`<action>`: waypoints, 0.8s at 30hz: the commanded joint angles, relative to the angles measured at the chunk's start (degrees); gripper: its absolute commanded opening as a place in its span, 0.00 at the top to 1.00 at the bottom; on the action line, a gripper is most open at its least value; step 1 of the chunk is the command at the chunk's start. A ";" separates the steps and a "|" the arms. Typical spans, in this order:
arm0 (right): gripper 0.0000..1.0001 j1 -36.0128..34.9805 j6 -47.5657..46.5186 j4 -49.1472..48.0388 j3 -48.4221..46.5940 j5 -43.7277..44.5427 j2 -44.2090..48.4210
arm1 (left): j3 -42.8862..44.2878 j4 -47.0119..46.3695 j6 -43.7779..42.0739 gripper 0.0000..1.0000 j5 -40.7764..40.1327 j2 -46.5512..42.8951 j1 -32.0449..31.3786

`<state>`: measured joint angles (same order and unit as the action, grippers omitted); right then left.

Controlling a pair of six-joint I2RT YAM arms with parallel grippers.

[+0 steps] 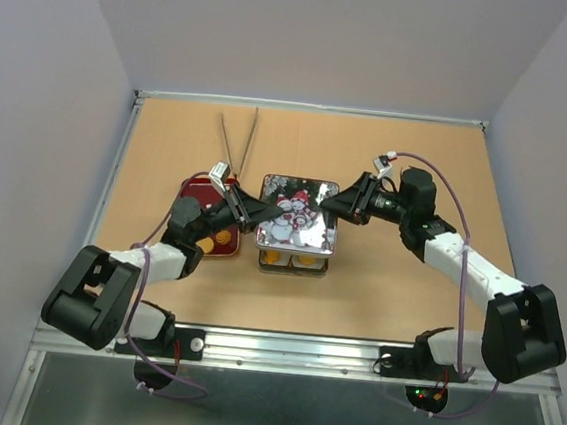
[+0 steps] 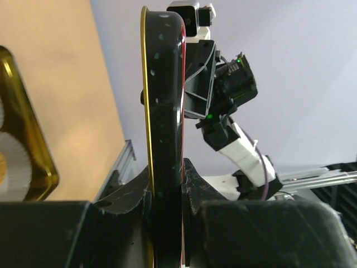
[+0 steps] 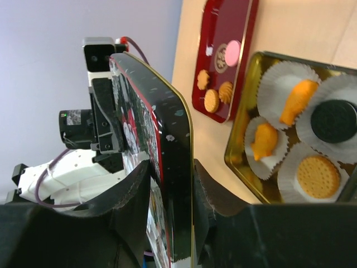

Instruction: Pack the cookies

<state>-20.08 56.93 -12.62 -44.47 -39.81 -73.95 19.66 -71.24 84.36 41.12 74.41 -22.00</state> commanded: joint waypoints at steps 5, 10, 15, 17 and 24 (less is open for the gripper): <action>0.73 0.04 -5.16 1.90 3.42 2.55 -4.27 | 0.11 -4.22 -16.66 0.97 0.54 -5.41 -2.08; 0.73 -0.05 -6.21 1.81 5.70 3.51 -5.06 | 1.43 12.86 -25.99 0.83 -3.50 -7.53 -2.17; 0.72 0.04 -7.88 1.72 6.76 4.74 -7.51 | 2.31 24.83 -30.12 0.81 -8.16 -5.25 -2.17; 0.73 0.04 -8.06 1.72 6.50 4.83 -8.75 | 2.66 24.92 -30.83 0.81 -8.25 -3.15 -2.26; 0.72 0.04 -9.38 1.64 4.92 5.09 -12.00 | 4.51 25.63 -31.89 0.58 -7.64 4.15 -2.43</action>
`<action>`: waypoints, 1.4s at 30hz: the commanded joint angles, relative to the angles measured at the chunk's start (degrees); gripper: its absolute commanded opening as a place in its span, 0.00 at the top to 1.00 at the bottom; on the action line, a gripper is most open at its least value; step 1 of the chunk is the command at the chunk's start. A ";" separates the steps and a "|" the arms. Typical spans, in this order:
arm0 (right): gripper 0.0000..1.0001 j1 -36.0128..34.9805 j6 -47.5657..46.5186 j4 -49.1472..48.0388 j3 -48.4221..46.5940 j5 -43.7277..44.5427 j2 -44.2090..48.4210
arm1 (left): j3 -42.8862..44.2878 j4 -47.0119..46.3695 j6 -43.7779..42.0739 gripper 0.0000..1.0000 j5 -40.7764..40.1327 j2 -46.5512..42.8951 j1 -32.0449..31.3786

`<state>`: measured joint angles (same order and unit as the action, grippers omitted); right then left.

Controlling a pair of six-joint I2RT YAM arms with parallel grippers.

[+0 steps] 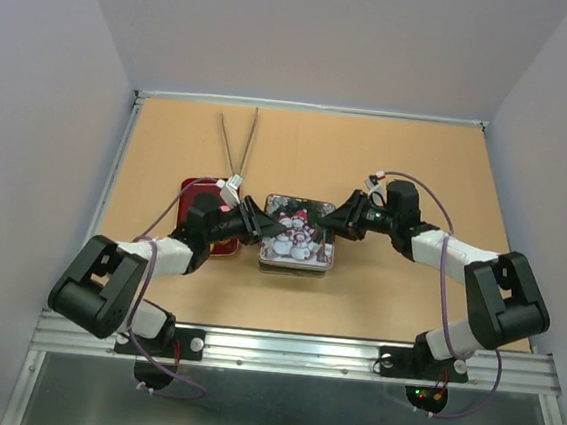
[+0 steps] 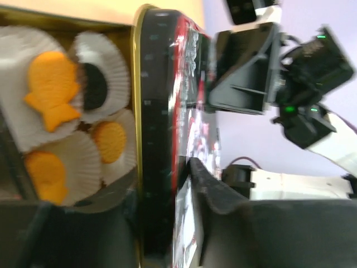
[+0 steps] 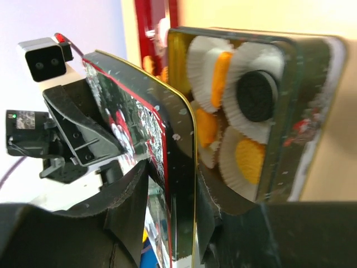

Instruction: Pack the cookies

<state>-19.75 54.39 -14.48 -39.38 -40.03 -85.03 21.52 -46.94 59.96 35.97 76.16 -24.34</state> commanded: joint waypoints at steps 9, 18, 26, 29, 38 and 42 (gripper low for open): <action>0.73 -0.29 -6.84 1.57 0.70 5.49 -2.94 | 2.56 -1.31 -7.06 0.36 -1.95 5.23 -0.10; 0.64 -0.29 -6.84 1.21 1.05 5.23 -3.30 | 4.32 3.94 -8.45 0.36 -3.71 0.05 -0.10; 0.43 -0.29 -7.11 1.21 2.46 5.40 -2.42 | 12.75 24.25 -15.23 0.36 -10.82 -4.79 -0.10; 0.39 -0.29 -7.02 1.21 2.46 5.14 -2.77 | 13.72 25.49 -15.75 0.36 -11.09 -4.44 -0.10; 0.38 -0.38 -6.93 1.21 2.02 5.40 -2.77 | 12.15 26.89 -15.05 0.36 -11.71 -5.76 -0.10; 0.38 -0.29 -6.76 1.30 1.67 5.40 -3.12 | 10.48 28.48 -14.87 0.36 -13.11 -8.39 -0.10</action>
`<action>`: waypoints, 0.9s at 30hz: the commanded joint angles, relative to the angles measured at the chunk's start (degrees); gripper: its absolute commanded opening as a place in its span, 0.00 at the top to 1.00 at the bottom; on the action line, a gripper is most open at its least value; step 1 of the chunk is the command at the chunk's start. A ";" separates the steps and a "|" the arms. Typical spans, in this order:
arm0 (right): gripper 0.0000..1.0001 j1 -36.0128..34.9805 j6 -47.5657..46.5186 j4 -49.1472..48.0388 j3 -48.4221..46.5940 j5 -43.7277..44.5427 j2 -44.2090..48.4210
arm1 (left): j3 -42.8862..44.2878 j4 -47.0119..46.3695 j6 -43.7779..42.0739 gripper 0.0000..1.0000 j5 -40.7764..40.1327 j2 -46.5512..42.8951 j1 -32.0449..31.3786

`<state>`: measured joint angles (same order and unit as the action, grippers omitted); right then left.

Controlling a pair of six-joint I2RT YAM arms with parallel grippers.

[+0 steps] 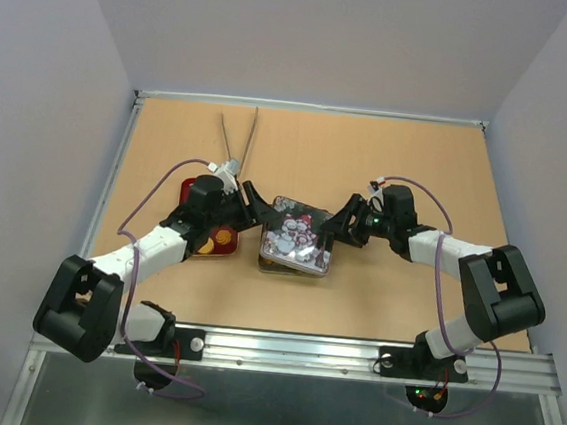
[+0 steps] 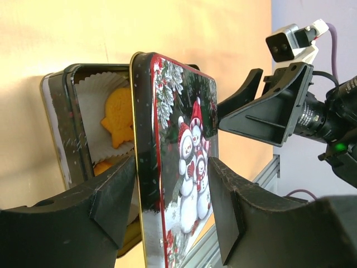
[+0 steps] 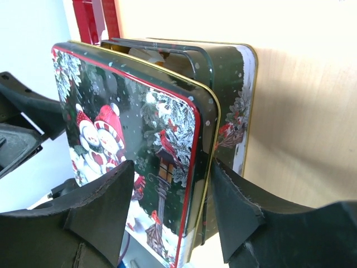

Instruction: Pack the cookies

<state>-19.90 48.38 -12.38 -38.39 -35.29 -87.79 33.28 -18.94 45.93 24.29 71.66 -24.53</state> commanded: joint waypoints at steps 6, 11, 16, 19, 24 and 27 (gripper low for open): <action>0.38 -0.14 -0.39 -0.89 -0.10 0.57 -0.10 | -2.34 5.05 -1.63 0.36 -5.13 -3.98 0.10; 0.38 -0.14 0.13 -0.80 -0.98 0.40 0.60 | -3.31 5.14 -1.37 0.36 -6.36 -3.11 0.10; 0.38 -0.14 0.57 -0.71 -1.86 0.31 0.78 | -3.22 5.23 -1.37 0.36 -6.72 -2.75 0.10; 0.38 -0.23 0.58 -0.80 -2.04 0.31 0.69 | -3.22 4.96 -1.11 0.36 -6.98 -2.23 0.10; 0.38 -0.14 -0.21 0.25 -1.51 1.19 3.31 | -3.83 4.96 -0.76 0.36 -7.85 -1.79 -0.16; 0.38 -0.14 -1.53 3.05 -1.07 2.15 6.56 | -5.06 4.70 -0.84 0.36 -9.26 -0.65 -0.78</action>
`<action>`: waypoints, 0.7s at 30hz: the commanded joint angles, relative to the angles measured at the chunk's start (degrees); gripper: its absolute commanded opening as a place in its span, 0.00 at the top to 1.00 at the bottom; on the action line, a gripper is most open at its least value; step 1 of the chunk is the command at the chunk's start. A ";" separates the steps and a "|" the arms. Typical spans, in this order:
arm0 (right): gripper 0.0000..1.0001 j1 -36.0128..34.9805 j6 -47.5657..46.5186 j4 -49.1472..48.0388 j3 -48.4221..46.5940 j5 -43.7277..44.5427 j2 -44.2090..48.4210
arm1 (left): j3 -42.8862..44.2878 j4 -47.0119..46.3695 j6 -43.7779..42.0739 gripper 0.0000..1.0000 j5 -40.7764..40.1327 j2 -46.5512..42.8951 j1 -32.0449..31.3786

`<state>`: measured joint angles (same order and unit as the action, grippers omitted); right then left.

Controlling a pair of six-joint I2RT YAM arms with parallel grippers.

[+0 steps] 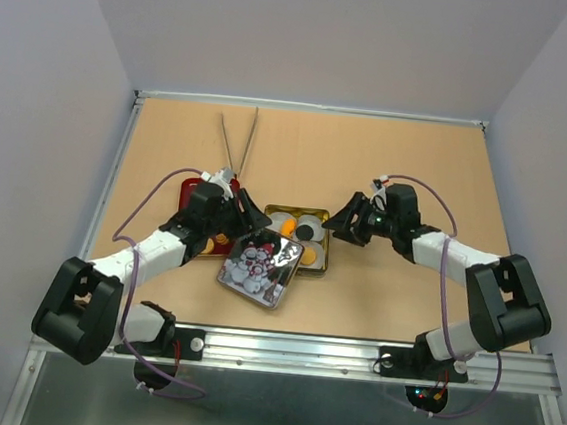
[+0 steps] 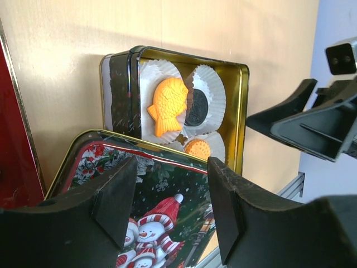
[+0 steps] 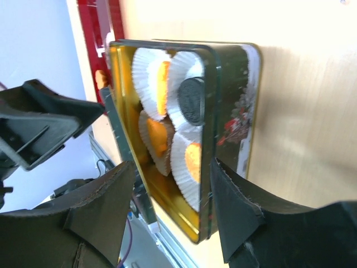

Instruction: Pack the cookies

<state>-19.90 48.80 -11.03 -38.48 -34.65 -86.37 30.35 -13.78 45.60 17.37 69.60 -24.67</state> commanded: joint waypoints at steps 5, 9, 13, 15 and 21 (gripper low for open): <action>0.37 -0.14 -3.71 6.45 -2.04 3.01 10.16 | -4.77 -3.43 0.62 0.37 -3.13 4.04 -1.70; 0.35 -0.49 -3.97 8.04 -2.57 1.61 12.45 | -5.30 -4.06 0.71 0.37 -3.13 4.31 -1.88; 0.35 -3.12 -4.32 8.13 -2.48 2.13 11.58 | -5.21 -4.15 0.63 0.37 -3.39 4.40 -2.05; 0.35 -4.35 -4.32 8.04 -2.48 2.92 10.35 | -5.21 -4.32 0.71 0.37 -3.30 4.66 -2.05; 0.35 -6.99 -3.80 7.51 -3.88 4.24 6.75 | -5.30 -4.50 0.54 0.37 -3.30 4.66 -2.05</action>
<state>-25.65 45.82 -2.98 -38.57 -31.86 -78.04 25.41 -17.28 46.57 14.50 74.46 -26.37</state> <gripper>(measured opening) 0.650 0.633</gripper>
